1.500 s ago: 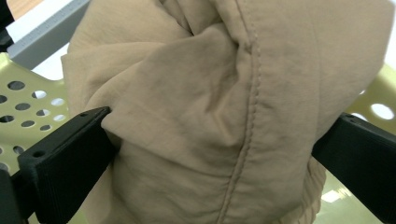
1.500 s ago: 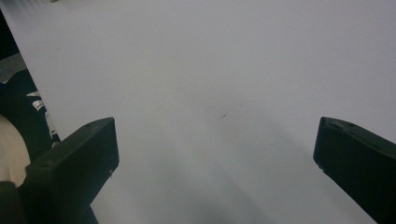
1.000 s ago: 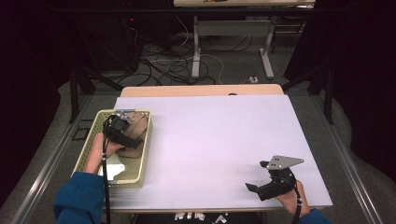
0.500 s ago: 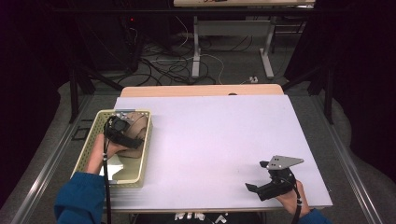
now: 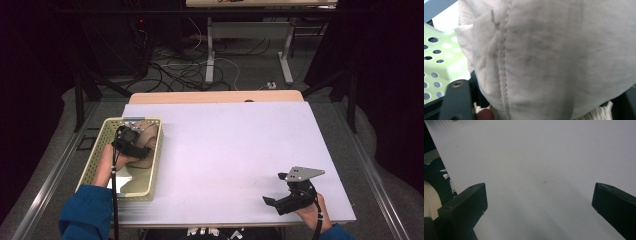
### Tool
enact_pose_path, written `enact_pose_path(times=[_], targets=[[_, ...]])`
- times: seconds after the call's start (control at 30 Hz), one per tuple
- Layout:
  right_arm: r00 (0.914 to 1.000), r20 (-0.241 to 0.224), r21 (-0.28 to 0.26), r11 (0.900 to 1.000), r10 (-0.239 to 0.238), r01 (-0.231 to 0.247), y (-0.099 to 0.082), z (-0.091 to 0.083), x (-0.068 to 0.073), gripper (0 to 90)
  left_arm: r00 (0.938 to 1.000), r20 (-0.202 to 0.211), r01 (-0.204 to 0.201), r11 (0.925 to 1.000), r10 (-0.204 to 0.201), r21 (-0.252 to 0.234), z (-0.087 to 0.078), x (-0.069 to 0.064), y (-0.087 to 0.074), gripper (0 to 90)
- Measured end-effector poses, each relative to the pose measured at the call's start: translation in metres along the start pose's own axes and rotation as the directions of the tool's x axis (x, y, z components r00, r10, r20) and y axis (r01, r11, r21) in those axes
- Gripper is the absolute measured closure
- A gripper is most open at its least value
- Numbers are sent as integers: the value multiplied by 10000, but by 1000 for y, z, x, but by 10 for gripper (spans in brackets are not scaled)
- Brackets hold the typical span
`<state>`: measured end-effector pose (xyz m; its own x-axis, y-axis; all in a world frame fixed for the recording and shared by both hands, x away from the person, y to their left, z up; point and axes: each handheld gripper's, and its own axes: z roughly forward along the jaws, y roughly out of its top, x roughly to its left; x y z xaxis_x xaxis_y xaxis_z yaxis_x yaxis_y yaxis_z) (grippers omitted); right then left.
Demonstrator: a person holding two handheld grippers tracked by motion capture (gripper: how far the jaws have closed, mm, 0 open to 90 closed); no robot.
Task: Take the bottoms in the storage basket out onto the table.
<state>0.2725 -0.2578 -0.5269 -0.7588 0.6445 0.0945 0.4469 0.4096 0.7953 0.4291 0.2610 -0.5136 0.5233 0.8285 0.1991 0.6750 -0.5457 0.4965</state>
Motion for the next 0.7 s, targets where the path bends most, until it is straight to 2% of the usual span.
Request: enact_pose_path(times=[0.13,0.43,0.53,0.7], targets=[[9999,43,-25,10000,-91,91,0,0,-1,0,10000,-54,-61,10000,60,-59,0,0,-1,316],[10000,55,4,10000,57,-57,0,0,0,0,9998,-115,-133,9998,131,-135,-2,2,-3,468],[10000,43,-33,10000,-75,76,0,0,-1,0,9999,-76,-73,9999,72,-156,-3,3,-3,500],[10000,38,-16,10000,19,-19,0,0,0,0,10000,4,-53,9997,53,-225,-4,4,-3,518]])
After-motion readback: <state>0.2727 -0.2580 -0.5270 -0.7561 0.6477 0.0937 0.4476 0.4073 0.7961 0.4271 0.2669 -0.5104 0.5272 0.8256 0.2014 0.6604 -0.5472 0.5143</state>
